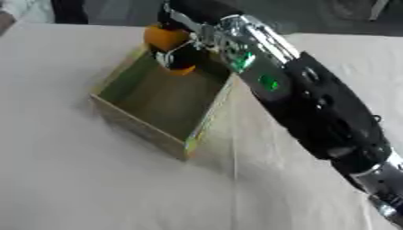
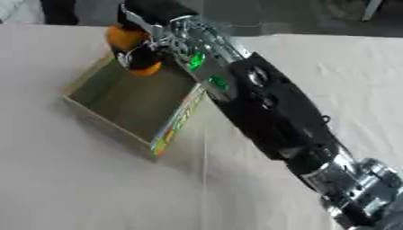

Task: Pick up objects on the table and place them in the box.

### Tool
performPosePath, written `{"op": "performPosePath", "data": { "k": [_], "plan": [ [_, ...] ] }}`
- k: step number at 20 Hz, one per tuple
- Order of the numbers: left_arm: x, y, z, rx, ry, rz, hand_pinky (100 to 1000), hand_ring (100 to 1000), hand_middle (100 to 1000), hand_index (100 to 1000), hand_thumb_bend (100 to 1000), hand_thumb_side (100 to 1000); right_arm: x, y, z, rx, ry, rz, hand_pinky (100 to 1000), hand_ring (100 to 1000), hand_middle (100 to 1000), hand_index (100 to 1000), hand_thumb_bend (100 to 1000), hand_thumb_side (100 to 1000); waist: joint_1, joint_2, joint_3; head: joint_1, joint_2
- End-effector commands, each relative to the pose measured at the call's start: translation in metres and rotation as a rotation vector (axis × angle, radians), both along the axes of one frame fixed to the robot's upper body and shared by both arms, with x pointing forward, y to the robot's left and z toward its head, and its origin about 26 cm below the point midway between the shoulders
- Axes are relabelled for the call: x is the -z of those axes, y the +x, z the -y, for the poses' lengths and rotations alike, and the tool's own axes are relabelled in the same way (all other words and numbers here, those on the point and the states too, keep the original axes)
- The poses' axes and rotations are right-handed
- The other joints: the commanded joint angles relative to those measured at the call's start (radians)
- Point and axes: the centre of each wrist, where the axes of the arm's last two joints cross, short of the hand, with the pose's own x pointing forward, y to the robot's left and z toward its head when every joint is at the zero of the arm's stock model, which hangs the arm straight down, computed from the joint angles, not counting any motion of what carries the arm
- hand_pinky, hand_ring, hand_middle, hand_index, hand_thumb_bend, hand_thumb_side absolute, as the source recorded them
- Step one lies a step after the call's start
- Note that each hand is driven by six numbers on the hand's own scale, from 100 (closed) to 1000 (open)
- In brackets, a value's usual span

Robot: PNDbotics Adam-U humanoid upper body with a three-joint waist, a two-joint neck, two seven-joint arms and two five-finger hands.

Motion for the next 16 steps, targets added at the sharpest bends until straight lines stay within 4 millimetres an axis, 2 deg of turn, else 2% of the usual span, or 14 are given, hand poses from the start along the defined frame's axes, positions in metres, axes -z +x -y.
{"op": "performPosePath", "data": {
  "k": [1,4,7,9,12,13,14,16],
  "plan": [
    [-0.009,-0.004,0.002,0.011,0.008,0.036,795,779,751,900,100,923,0.004,0.003,-0.008,0.013,0.010,0.021,609,676,336,297,100,262,0.008,-0.016,0.003,-0.005,-0.001],
    [-0.009,-0.004,0.002,0.011,0.007,0.036,795,778,751,900,100,923,0.017,0.007,-0.010,0.030,0.010,0.016,634,698,380,346,100,257,0.009,-0.012,0.003,-0.003,-0.002],
    [-0.009,-0.004,0.002,0.011,0.005,0.035,795,778,751,900,100,923,0.024,0.009,-0.012,0.036,0.002,0.011,670,733,448,439,100,246,0.009,-0.008,0.002,-0.001,-0.002],
    [-0.009,-0.004,0.002,0.011,0.005,0.034,795,777,751,900,100,924,0.027,0.010,-0.013,0.037,-0.015,0.005,699,758,542,558,100,221,0.009,-0.005,0.002,-0.001,-0.001],
    [-0.008,-0.004,0.002,0.010,0.004,0.033,794,777,750,900,100,924,0.029,0.011,-0.014,0.037,-0.074,-0.010,724,800,666,675,100,142,0.008,-0.004,0.001,0.000,0.000],
    [-0.008,-0.004,0.002,0.009,0.003,0.032,794,777,750,900,100,923,0.028,0.011,-0.013,0.038,-0.097,-0.018,738,826,724,718,100,235,0.008,-0.003,0.001,0.001,0.001],
    [-0.008,-0.004,0.002,0.009,0.002,0.032,794,777,749,900,100,923,0.027,0.011,-0.013,0.040,-0.122,-0.026,760,856,770,758,100,392,0.008,-0.003,0.001,0.001,0.003],
    [-0.008,-0.004,0.002,0.008,0.001,0.031,794,777,749,899,100,923,0.023,0.012,-0.012,0.048,-0.172,-0.040,787,889,815,795,100,591,0.008,-0.004,-0.001,0.002,0.005]
  ]
}}
